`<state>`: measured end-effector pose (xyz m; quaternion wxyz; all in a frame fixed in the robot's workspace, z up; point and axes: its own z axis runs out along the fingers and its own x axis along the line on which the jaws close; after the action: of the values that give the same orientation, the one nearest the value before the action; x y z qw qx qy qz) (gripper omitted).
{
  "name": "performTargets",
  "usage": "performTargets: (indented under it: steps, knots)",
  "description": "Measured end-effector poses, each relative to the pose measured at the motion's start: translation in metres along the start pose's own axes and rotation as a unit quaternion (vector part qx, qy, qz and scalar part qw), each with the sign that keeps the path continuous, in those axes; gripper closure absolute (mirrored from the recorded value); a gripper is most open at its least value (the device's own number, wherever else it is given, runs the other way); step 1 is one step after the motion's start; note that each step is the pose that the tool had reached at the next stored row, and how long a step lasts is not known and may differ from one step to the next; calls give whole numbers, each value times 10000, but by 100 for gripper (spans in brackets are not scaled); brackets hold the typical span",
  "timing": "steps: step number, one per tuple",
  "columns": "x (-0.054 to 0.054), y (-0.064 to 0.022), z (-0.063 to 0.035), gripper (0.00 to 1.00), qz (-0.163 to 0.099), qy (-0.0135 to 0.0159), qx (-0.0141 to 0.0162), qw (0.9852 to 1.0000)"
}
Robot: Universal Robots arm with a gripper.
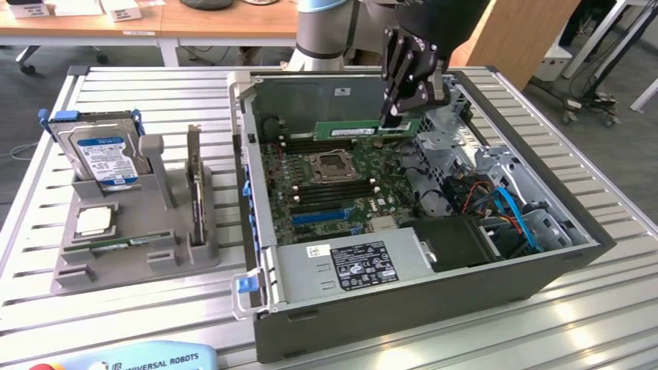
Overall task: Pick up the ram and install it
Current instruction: 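Pick up the ram and move it above insertion slot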
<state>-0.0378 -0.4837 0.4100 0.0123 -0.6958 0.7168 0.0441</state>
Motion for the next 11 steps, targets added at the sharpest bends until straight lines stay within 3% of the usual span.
performTargets:
  steps: [11]
  knots:
    - [-237,6,30,88,0,1,0,10000]
